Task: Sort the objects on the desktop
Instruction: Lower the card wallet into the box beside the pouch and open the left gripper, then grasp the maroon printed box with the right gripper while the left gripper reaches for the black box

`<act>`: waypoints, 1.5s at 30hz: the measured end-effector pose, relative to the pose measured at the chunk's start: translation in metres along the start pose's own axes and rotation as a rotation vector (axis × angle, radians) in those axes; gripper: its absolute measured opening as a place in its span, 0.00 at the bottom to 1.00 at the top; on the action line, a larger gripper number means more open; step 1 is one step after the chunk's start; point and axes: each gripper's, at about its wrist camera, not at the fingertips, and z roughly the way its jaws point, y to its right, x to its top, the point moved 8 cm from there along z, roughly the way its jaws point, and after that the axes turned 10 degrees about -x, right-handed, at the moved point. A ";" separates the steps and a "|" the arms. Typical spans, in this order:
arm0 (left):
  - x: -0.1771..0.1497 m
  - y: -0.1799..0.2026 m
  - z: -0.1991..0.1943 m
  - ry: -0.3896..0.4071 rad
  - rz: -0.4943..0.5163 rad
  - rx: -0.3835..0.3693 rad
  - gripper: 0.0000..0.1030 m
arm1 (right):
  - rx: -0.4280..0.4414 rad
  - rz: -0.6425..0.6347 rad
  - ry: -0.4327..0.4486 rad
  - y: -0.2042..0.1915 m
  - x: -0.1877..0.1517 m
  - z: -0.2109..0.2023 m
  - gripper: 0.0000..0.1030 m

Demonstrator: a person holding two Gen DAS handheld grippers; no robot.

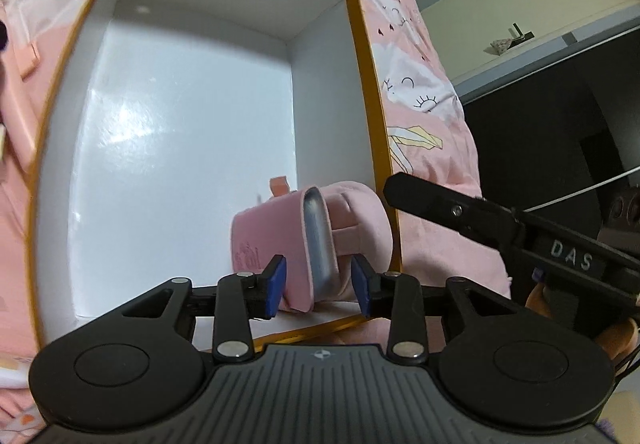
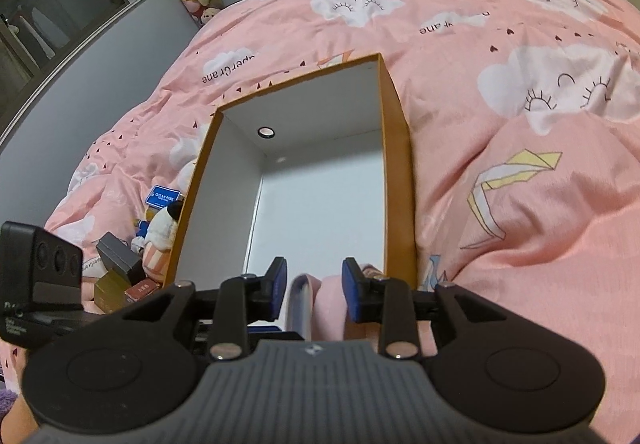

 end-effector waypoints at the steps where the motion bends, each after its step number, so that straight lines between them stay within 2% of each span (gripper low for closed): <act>1: 0.000 0.003 -0.006 0.014 0.019 0.011 0.43 | 0.004 -0.003 0.007 -0.002 0.001 -0.001 0.32; 3: 0.002 0.010 -0.023 0.053 0.073 0.035 0.44 | 0.019 -0.018 0.027 -0.008 0.004 -0.002 0.38; 6: 0.005 0.015 -0.054 0.128 0.128 0.085 0.46 | 0.041 -0.063 0.049 -0.025 0.007 -0.002 0.38; 9: 0.007 0.007 -0.090 0.204 0.147 0.169 0.47 | 0.087 -0.123 0.054 -0.050 0.010 0.001 0.38; 12: 0.007 -0.010 -0.133 0.269 0.133 0.283 0.48 | 0.149 -0.188 0.048 -0.083 0.011 0.005 0.38; 16: 0.002 -0.038 -0.193 0.325 0.120 0.472 0.49 | 0.232 -0.264 0.009 -0.133 0.007 0.016 0.38; 19: -0.004 -0.056 -0.224 0.320 0.171 0.647 0.52 | 0.281 -0.323 -0.015 -0.173 0.001 0.027 0.38; 21: -0.006 -0.066 -0.237 0.307 0.194 0.742 0.52 | 0.310 -0.349 -0.040 -0.196 -0.003 0.037 0.38; 22: -0.004 -0.070 -0.241 0.302 0.194 0.766 0.52 | 0.324 -0.357 -0.060 -0.207 -0.006 0.043 0.38; 27: -0.005 -0.094 -0.247 0.228 0.233 0.798 0.58 | 0.361 -0.327 -0.208 -0.245 -0.020 0.081 0.38; 31: -0.006 -0.113 -0.244 0.160 0.248 0.851 0.58 | 0.311 -0.293 -0.329 -0.261 -0.034 0.115 0.38; 34: -0.008 -0.124 -0.243 0.130 0.254 0.835 0.58 | 0.282 -0.282 -0.389 -0.265 -0.042 0.134 0.38; 39: -0.008 -0.129 -0.237 0.061 0.343 0.836 0.58 | 0.243 -0.237 -0.477 -0.260 -0.051 0.158 0.39; 45: 0.003 -0.128 -0.231 0.040 0.434 0.787 0.58 | 0.254 -0.183 -0.588 -0.259 -0.065 0.180 0.38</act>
